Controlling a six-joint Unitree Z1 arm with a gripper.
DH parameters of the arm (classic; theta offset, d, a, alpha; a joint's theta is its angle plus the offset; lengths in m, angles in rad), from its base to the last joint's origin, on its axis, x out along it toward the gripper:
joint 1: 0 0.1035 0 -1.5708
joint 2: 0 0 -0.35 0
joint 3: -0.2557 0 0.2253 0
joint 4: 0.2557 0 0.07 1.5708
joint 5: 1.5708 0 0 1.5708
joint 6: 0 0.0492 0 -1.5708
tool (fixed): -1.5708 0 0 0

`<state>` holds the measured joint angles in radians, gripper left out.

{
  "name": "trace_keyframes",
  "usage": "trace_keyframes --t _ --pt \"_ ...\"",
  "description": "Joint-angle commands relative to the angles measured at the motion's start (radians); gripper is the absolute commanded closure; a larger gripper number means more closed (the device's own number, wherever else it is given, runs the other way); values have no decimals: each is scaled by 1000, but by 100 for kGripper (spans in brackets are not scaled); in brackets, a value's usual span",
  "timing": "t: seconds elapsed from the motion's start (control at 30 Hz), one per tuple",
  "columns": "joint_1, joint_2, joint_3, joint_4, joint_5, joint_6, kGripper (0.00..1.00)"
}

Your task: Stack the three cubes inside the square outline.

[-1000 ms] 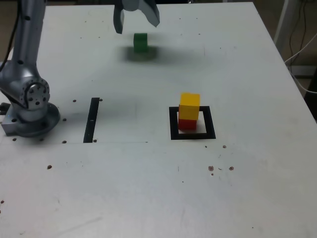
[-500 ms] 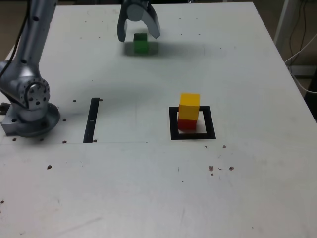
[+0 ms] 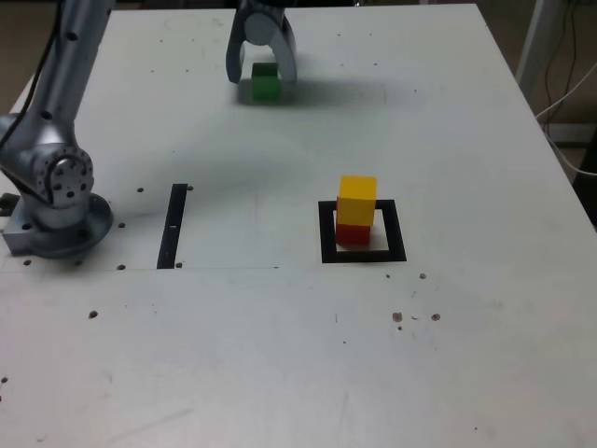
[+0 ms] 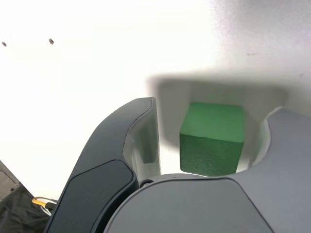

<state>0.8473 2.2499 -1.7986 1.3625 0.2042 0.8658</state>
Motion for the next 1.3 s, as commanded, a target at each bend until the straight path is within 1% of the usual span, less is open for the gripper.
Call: trace_keyframes --t 0.0,0.1,0.53,0.73,0.97,1.13,1.27 --pt "-3 5 1 -3 -4 3 74" --pt "-4 5 3 -3 -10 5 76" --pt "-4 3 4 -3 -36 7 76" --pt "-6 -14 13 -3 -59 2 76" --pt "-49 -77 46 -1 -68 -34 76" --pt "-104 -141 77 4 -71 -73 76" --pt "-159 -192 102 8 -82 -109 76"
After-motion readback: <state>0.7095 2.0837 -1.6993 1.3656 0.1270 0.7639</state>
